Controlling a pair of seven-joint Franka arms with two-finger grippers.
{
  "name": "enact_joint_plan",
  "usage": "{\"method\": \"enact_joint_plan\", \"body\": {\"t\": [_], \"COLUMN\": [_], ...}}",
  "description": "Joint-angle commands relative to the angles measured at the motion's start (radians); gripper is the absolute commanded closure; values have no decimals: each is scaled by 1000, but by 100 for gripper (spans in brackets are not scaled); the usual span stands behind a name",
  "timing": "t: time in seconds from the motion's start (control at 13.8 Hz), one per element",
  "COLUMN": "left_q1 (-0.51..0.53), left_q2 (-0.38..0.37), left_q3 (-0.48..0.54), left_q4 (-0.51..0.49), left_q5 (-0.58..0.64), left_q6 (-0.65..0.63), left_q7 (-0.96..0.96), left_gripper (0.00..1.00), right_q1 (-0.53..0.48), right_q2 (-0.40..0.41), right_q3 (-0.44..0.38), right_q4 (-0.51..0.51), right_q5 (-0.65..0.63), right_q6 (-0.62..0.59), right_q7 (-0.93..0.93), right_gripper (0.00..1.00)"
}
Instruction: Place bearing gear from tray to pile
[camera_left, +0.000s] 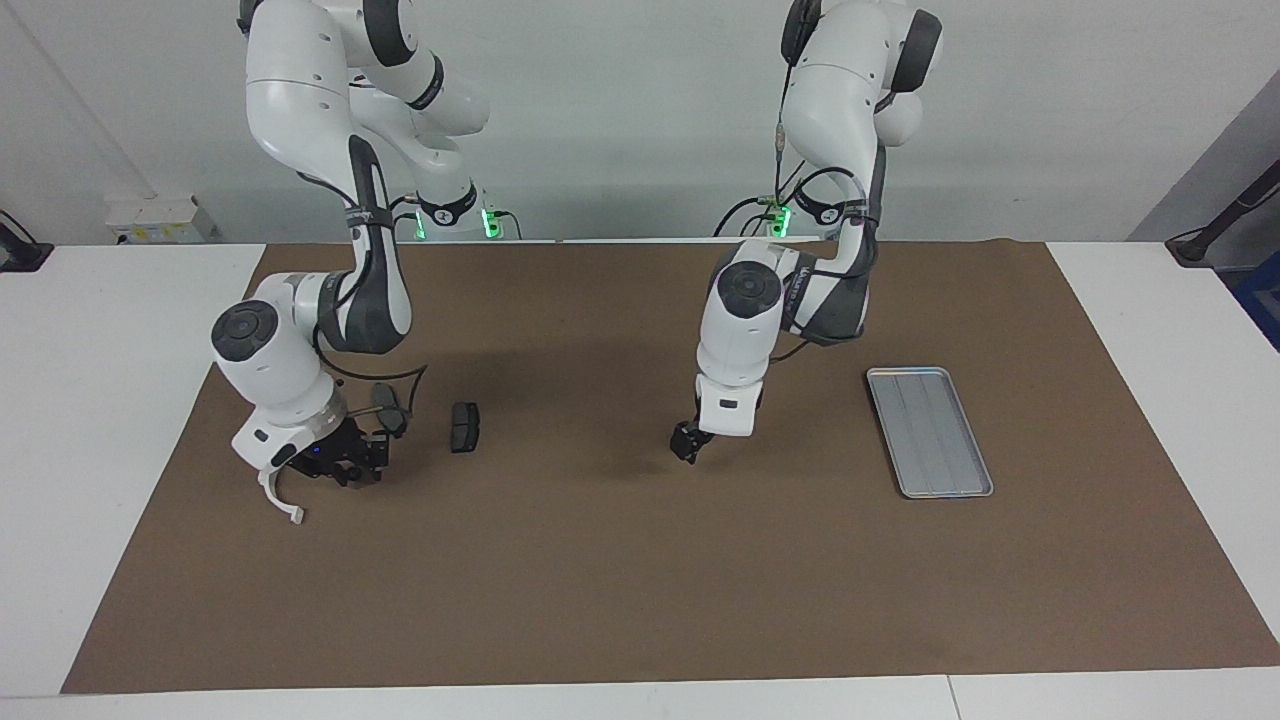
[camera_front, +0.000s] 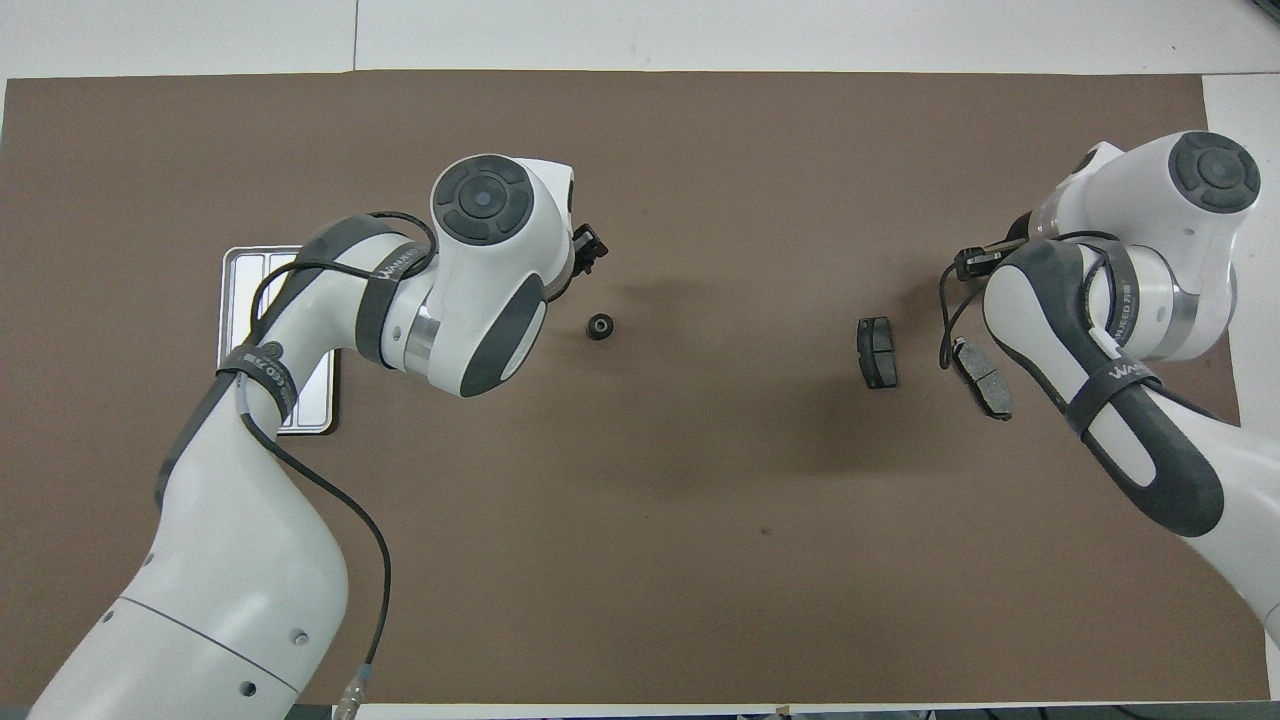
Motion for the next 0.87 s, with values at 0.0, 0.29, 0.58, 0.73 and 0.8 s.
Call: {"method": "enact_joint_plan", "body": {"t": [0.0,0.29,0.58,0.73,0.8], "left_q1": [69,189,272,324,347], "left_q2": [-98,-215,-288,-339,-374], "left_q3": [-7,-8,-7,-7,-7], "left_q4": [-24,-26,-26,-26,-26], "left_q5": [19,16,16,16,16], "left_q6": [-98,-263,-360,-412,-440], "left_q7": [68,316,468,565,622], "left_gripper": [0,0,0,0,0], "right_q1": [102,349,486,521,544], "right_q2": [-21,-18,69,155,209], "right_q3": [6,-1,4,4,4], "right_q4": [136,256,403,495,556], "right_q5": [-3,-96,-124,-120,-118], "right_q6": [-133,-245,-337,-330,-321], "right_q7": [139,449,605,674,723], "right_gripper": [45,44,44,44,44]}}
